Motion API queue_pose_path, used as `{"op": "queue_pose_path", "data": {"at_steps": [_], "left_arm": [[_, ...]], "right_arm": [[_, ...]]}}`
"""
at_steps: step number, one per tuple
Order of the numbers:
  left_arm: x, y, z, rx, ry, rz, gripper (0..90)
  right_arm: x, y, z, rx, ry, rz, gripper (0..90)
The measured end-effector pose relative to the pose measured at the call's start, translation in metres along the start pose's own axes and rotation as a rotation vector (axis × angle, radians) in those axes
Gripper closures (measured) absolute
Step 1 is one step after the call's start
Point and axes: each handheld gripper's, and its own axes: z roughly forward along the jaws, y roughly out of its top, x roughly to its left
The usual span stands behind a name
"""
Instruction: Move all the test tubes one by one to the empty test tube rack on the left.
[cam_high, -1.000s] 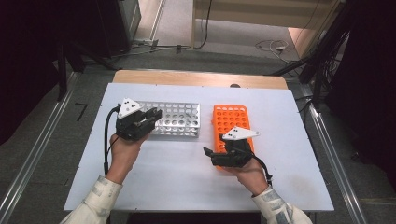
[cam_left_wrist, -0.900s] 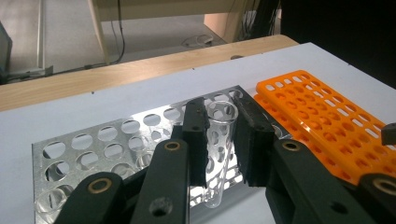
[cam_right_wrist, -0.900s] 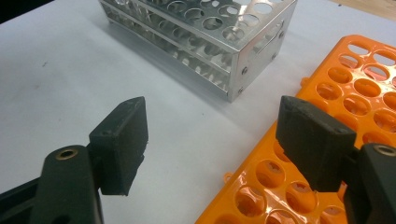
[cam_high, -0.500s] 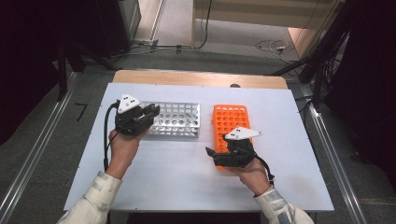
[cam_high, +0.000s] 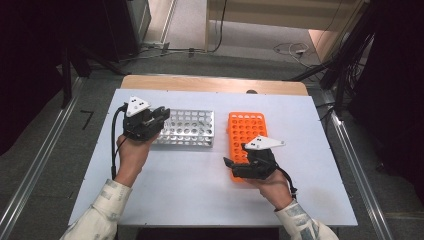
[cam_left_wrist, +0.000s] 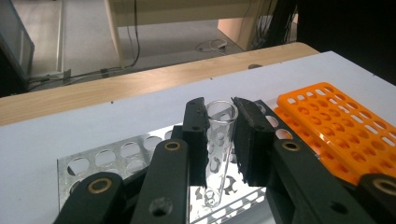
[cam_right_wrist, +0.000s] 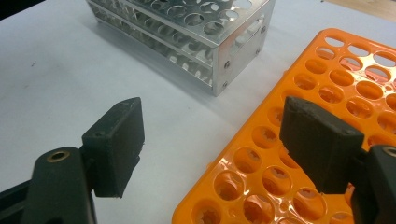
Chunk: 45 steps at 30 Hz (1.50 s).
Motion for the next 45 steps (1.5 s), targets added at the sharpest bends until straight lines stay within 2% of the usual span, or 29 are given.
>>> {"op": "queue_pose_path", "data": {"at_steps": [9, 13, 23, 31, 34, 37, 42, 45], "left_arm": [[-0.003, -0.003, 0.009, 0.001, 0.004, 0.014, 75.2], [-0.006, -0.011, 0.013, 0.009, 0.021, 0.039, 75.2], [-0.008, -0.028, 0.024, 0.035, 0.045, 0.064, 75.0], [-0.006, -0.037, 0.028, 0.049, 0.047, 0.060, 74.7], [-0.006, -0.037, 0.028, 0.050, 0.040, 0.060, 68.3], [-0.007, -0.037, 0.027, 0.046, 0.038, 0.062, 68.0], [-0.007, -0.036, 0.024, 0.028, 0.019, 0.040, 66.2], [-0.008, -0.034, 0.020, 0.008, 0.017, 0.028, 59.5]], "right_arm": [[-0.001, 0.000, 0.000, -0.001, 0.000, 0.003, 20.6], [0.000, 0.000, -0.001, -0.001, -0.001, 0.003, 20.6], [-0.001, 0.000, -0.001, -0.002, -0.003, 0.002, 20.6], [-0.002, 0.000, -0.001, 0.000, -0.008, 0.000, 20.6], [-0.002, 0.000, -0.001, 0.000, -0.009, 0.000, 20.6], [-0.002, 0.000, -0.001, 0.001, -0.011, 0.001, 20.7], [-0.002, 0.000, -0.001, 0.001, -0.011, 0.002, 20.6], [-0.003, -0.001, -0.001, -0.001, -0.012, 0.001, 20.6]]}}
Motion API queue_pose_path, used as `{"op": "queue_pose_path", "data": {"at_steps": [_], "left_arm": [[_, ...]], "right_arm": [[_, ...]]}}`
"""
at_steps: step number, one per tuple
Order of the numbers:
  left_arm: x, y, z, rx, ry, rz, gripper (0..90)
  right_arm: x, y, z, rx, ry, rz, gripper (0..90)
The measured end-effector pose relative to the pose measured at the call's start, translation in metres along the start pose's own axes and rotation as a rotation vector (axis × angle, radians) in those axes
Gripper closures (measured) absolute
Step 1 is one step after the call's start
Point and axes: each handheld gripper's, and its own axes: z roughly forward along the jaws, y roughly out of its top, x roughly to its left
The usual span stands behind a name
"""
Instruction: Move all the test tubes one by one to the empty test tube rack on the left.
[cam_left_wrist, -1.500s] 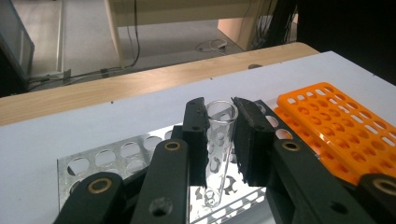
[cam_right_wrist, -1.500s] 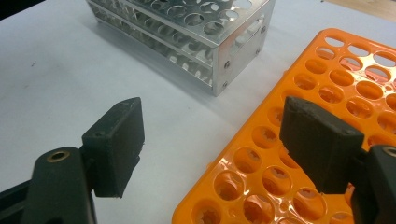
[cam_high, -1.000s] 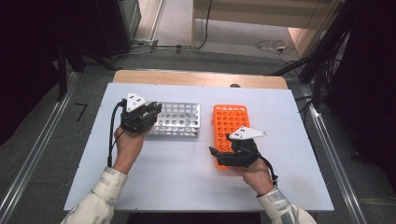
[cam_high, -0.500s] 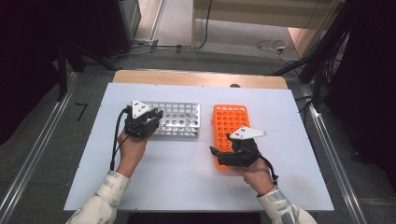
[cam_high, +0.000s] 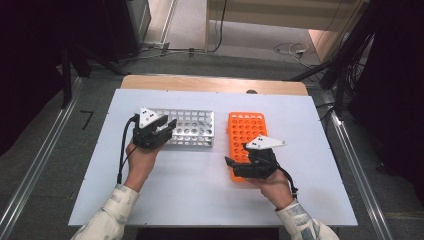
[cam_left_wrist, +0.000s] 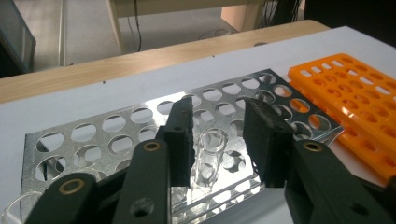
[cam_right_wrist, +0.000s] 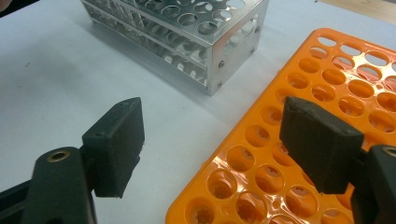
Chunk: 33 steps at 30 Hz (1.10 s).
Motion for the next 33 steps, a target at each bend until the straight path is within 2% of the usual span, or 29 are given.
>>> {"op": "queue_pose_path", "data": {"at_steps": [5, 10, 14, 17, 21, 26, 31, 33], "left_arm": [[0.000, 0.002, -0.007, -0.013, -0.014, -0.029, 49.1], [-0.004, 0.001, -0.018, -0.017, -0.002, -0.029, 39.0], [-0.007, -0.001, -0.027, -0.002, -0.002, -0.025, 32.0], [-0.009, -0.004, -0.032, -0.010, -0.009, -0.025, 29.1], [-0.011, -0.009, -0.039, -0.007, 0.007, -0.021, 23.1], [-0.008, -0.021, -0.049, -0.005, 0.032, -0.037, 20.6], [-0.001, -0.033, -0.061, -0.006, 0.054, -0.067, 20.5], [0.002, -0.037, -0.065, -0.006, 0.066, -0.066, 20.5]], "right_arm": [[-0.002, -0.001, 0.000, 0.001, -0.006, 0.012, 20.7], [-0.003, -0.001, -0.001, -0.004, -0.010, 0.014, 20.7], [-0.004, -0.001, 0.000, -0.004, -0.013, 0.023, 20.7], [-0.005, -0.002, -0.001, -0.011, -0.016, 0.022, 20.7], [-0.007, -0.002, -0.002, -0.021, -0.021, 0.027, 20.6], [-0.012, -0.005, -0.005, -0.030, -0.037, 0.034, 20.6], [-0.021, -0.010, -0.012, -0.036, -0.057, 0.046, 20.6], [-0.024, -0.012, -0.016, -0.042, -0.067, 0.052, 20.6]]}}
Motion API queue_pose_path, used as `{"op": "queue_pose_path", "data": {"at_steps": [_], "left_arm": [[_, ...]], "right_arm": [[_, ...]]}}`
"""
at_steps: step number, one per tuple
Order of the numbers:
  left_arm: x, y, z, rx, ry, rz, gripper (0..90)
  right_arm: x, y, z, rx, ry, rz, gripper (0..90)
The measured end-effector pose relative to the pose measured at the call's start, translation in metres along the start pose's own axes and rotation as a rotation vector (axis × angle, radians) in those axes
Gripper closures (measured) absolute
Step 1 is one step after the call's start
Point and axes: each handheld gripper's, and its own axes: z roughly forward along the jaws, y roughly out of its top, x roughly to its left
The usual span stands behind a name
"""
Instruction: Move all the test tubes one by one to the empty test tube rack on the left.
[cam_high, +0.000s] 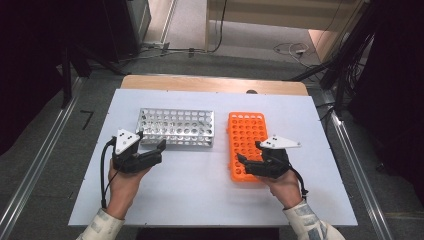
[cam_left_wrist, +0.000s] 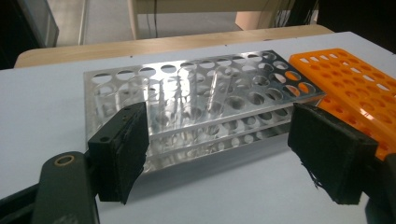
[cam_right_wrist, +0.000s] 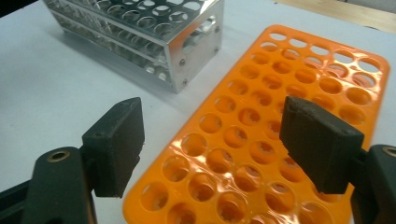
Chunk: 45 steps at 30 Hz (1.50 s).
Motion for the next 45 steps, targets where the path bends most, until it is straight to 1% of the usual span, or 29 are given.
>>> {"op": "queue_pose_path", "data": {"at_steps": [4, 6, 10, 14, 18, 23, 27, 33, 36, 39, 44, 45], "left_arm": [[0.006, -0.007, -0.007, -0.006, 0.024, -0.009, 20.3], [0.008, -0.010, -0.009, -0.001, 0.029, -0.016, 20.3], [0.012, -0.016, -0.012, 0.010, 0.042, -0.015, 19.9], [0.016, -0.022, -0.014, 0.026, 0.060, -0.010, 19.1], [0.021, -0.027, -0.017, 0.039, 0.074, -0.016, 19.1], [0.025, -0.030, -0.020, 0.033, 0.096, -0.003, 19.0], [0.029, -0.034, -0.019, 0.051, 0.107, -0.001, 19.1], [0.034, -0.038, -0.021, 0.047, 0.140, -0.009, 19.0], [0.038, -0.039, -0.024, 0.051, 0.144, -0.018, 19.0], [0.040, -0.040, -0.027, 0.052, 0.153, -0.015, 19.1], [0.047, -0.043, -0.030, 0.055, 0.175, -0.023, 18.7], [0.048, -0.044, -0.030, 0.055, 0.179, -0.030, 18.7]], "right_arm": [[-0.008, -0.004, -0.007, -0.010, -0.016, 0.016, 20.6], [-0.012, -0.006, -0.011, -0.014, -0.024, 0.022, 20.6], [-0.019, -0.013, -0.016, -0.028, -0.033, 0.030, 20.6], [-0.026, -0.020, -0.021, -0.028, -0.051, 0.039, 20.6], [-0.037, -0.029, -0.027, -0.035, -0.077, 0.053, 20.6], [-0.049, -0.038, -0.038, -0.064, -0.100, 0.077, 20.6], [-0.057, -0.045, -0.047, -0.085, -0.118, 0.095, 20.6], [-0.067, -0.054, -0.055, -0.076, -0.152, 0.104, 19.4], [-0.073, -0.058, -0.058, -0.073, -0.173, 0.115, 19.0], [-0.079, -0.063, -0.061, -0.074, -0.202, 0.109, 18.9], [-0.092, -0.072, -0.068, -0.075, -0.236, 0.139, 18.7], [-0.094, -0.074, -0.070, -0.077, -0.244, 0.146, 18.7]]}}
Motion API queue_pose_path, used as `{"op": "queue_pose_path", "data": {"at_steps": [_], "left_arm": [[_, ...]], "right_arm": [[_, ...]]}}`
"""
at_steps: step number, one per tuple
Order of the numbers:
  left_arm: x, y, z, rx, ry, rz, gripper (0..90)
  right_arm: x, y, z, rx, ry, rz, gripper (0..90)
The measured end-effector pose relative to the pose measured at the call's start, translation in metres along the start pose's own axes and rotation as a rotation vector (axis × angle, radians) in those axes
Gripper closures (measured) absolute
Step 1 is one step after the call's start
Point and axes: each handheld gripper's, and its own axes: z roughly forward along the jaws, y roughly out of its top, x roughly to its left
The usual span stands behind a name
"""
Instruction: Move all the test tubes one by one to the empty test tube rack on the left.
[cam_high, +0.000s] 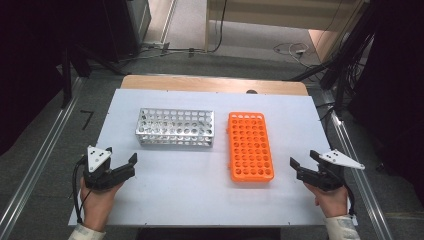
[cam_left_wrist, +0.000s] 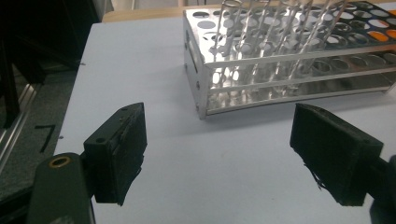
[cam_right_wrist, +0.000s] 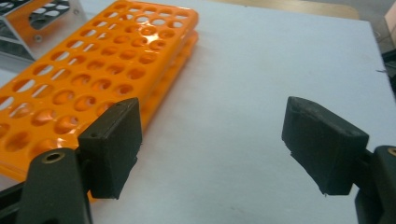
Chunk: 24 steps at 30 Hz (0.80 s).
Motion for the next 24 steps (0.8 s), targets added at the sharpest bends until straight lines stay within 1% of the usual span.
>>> {"op": "queue_pose_path", "data": {"at_steps": [5, 9, 14, 17, 19, 22, 24], "left_arm": [[0.006, -0.003, -0.002, 0.012, 0.010, -0.007, 18.8], [0.009, -0.006, -0.003, 0.020, 0.019, -0.010, 18.7], [0.012, -0.012, -0.005, 0.038, 0.030, -0.004, 18.7], [0.015, -0.015, -0.005, 0.058, 0.038, -0.007, 18.7], [0.017, -0.017, -0.003, 0.067, 0.042, -0.012, 18.7], [0.017, -0.019, 0.001, 0.085, 0.060, -0.001, 18.7], [0.016, -0.020, 0.005, 0.107, 0.074, 0.004, 18.7]], "right_arm": [[-0.014, -0.008, -0.005, 0.012, -0.041, 0.033, 18.7], [-0.024, -0.014, -0.007, 0.022, -0.068, 0.049, 18.6], [-0.037, -0.021, -0.010, 0.035, -0.091, 0.085, 18.6], [-0.042, -0.025, -0.013, 0.038, -0.103, 0.105, 18.7], [-0.044, -0.027, -0.013, 0.043, -0.113, 0.105, 18.6], [-0.048, -0.030, -0.010, 0.064, -0.128, 0.113, 18.0], [-0.050, -0.031, -0.006, 0.082, -0.131, 0.122, 16.7]]}}
